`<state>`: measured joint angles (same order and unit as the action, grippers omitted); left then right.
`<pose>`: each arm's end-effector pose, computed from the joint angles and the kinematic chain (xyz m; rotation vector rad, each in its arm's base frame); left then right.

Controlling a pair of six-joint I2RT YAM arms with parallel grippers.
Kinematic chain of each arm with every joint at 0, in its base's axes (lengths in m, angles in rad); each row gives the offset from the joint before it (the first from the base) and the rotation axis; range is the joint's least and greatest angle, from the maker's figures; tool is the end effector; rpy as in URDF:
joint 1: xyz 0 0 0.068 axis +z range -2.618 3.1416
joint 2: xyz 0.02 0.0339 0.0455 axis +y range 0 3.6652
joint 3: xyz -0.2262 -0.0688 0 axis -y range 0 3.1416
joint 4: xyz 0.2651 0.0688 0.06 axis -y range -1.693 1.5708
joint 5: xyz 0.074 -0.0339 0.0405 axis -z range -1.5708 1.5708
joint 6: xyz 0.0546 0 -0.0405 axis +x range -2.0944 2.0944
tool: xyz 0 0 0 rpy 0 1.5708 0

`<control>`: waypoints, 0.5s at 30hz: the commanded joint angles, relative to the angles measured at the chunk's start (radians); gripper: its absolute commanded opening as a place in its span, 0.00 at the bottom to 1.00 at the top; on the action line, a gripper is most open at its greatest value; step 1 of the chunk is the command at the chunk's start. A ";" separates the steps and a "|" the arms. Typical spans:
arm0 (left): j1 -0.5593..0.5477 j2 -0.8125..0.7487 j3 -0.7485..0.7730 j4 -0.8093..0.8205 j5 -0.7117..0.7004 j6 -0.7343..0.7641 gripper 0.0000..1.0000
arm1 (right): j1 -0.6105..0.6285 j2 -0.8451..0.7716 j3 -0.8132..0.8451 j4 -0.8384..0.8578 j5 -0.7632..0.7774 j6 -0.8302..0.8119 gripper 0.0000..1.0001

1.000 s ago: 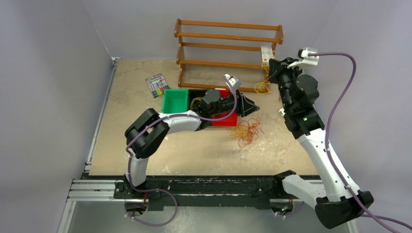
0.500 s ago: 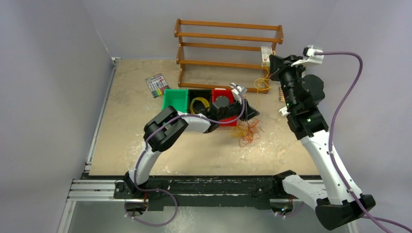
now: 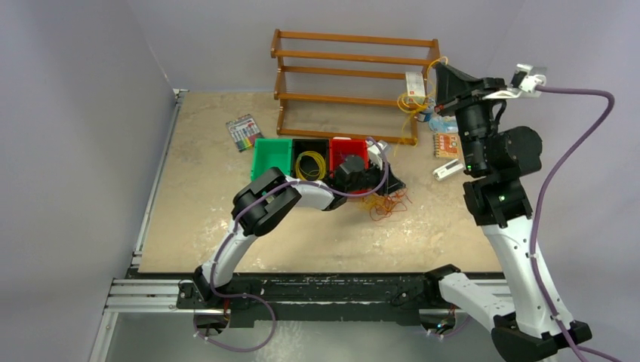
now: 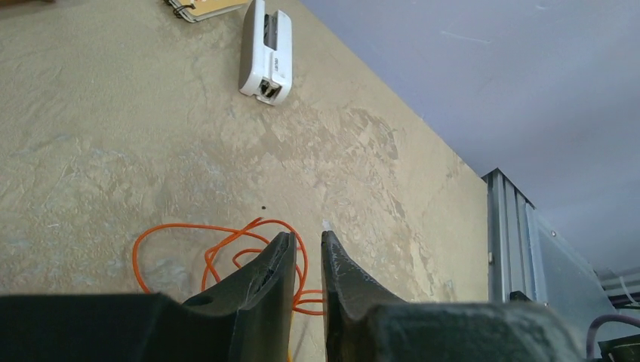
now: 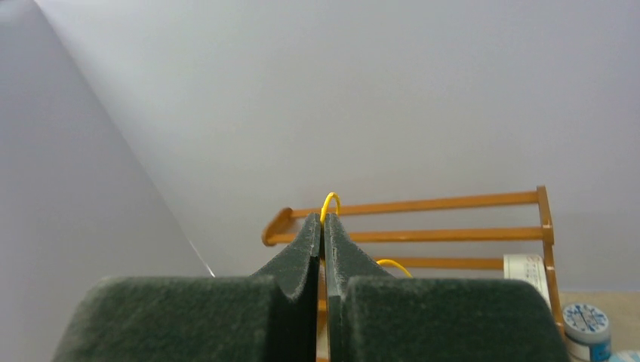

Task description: Untangle the cables

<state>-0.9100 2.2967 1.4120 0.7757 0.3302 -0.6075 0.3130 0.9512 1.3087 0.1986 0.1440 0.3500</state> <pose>0.2987 -0.4131 0.1019 0.5560 1.8003 -1.3748 0.2162 0.0617 0.5142 0.1521 1.0234 0.5308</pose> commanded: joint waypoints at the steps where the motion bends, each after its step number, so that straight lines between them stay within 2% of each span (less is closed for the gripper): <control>1: -0.001 -0.003 0.035 0.002 -0.016 0.027 0.18 | -0.005 -0.058 0.041 0.135 0.002 -0.011 0.00; 8: -0.001 -0.011 0.029 -0.010 -0.016 0.028 0.18 | -0.005 -0.090 0.053 0.165 0.007 -0.033 0.00; 15: 0.013 -0.138 -0.005 -0.109 -0.093 0.068 0.19 | -0.005 -0.093 0.035 0.132 0.020 -0.051 0.00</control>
<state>-0.9100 2.2883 1.4109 0.6918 0.2974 -0.5774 0.3130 0.8543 1.3338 0.3080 0.1440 0.3237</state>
